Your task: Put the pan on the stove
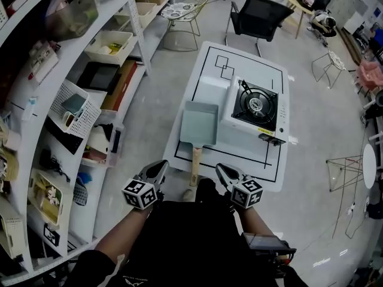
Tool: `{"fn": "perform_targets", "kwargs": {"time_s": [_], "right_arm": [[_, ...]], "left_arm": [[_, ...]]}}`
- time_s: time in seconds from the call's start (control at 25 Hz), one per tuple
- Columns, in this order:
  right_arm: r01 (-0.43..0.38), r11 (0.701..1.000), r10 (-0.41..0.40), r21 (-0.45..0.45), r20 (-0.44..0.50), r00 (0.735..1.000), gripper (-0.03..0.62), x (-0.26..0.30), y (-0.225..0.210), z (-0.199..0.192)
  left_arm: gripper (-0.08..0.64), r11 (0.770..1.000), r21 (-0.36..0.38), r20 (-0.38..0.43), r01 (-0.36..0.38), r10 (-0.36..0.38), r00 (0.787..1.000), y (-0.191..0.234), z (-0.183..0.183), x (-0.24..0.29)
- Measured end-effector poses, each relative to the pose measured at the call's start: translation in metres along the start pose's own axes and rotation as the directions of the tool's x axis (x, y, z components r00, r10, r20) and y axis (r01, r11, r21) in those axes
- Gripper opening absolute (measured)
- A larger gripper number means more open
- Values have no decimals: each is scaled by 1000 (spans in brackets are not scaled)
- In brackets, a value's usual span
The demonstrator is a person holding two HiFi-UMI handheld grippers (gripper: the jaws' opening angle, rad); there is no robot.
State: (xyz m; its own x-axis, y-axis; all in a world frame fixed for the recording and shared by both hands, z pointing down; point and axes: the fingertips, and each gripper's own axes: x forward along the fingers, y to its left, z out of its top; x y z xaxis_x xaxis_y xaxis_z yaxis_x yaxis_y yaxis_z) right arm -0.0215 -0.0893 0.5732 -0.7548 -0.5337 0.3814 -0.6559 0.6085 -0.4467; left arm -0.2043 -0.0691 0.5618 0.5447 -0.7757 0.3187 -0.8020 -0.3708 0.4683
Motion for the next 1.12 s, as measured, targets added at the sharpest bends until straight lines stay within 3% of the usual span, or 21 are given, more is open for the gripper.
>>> {"fn": "perform_targets", "kwargs": {"time_s": [0.24,0.68,0.92,1.0,1.12], "right_arm": [[-12,996,16,84,-48,999,26,28,-5,-2],[-91,981,120,171,-171,978,29,64,5,-22],[-121,926,182,357,-141,973,49,75,1,-23],[-133,902,206,412,-136,969,129,79,2,-25],[-125,880,216,459,-152,964,169,85,1,-28]], "left_arm": [[9,998,-60,9,-22,23,1000,11,-3,0],[9,996,-65,2,-66,66,998,20,-8,1],[9,993,-80,-8,-82,82,997,22,-13,-1],[9,992,-87,-10,-90,89,996,23,-15,-2],[9,991,-92,-15,-98,97,995,24,-19,-3]]}}
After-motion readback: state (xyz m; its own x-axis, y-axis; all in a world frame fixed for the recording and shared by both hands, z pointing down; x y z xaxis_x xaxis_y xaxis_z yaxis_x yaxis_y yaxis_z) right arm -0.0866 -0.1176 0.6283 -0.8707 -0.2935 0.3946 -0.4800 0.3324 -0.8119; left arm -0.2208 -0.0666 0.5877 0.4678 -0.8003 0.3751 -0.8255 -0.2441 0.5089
